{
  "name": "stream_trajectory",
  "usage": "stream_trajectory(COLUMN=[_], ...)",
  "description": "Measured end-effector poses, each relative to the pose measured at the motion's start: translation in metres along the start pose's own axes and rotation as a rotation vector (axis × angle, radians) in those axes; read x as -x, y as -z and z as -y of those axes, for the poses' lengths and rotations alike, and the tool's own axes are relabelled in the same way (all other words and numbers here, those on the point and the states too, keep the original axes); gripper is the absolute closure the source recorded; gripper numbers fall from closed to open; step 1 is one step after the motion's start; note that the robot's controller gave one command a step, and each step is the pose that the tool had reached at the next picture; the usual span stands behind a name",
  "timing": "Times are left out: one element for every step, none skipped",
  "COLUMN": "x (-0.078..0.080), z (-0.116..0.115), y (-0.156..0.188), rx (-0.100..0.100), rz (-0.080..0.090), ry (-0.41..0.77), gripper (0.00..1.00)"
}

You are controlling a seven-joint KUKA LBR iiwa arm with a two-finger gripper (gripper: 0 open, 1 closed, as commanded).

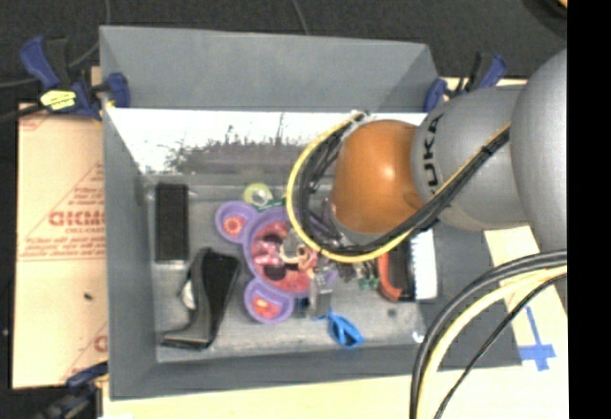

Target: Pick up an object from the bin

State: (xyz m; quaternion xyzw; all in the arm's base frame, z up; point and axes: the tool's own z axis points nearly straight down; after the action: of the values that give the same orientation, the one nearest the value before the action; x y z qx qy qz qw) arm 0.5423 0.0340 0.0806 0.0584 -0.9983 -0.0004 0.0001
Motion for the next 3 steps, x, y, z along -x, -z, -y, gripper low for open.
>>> stream_trajectory(x=[0.064,-0.011,-0.018], z=[-0.081,-0.018,-0.051], y=[0.010,0.019,-0.011], rx=[-0.004,-0.002,-0.004], rz=[-0.018,-0.001,-0.018], ry=[0.154,0.005,0.186], gripper=[0.00,0.00,0.00])
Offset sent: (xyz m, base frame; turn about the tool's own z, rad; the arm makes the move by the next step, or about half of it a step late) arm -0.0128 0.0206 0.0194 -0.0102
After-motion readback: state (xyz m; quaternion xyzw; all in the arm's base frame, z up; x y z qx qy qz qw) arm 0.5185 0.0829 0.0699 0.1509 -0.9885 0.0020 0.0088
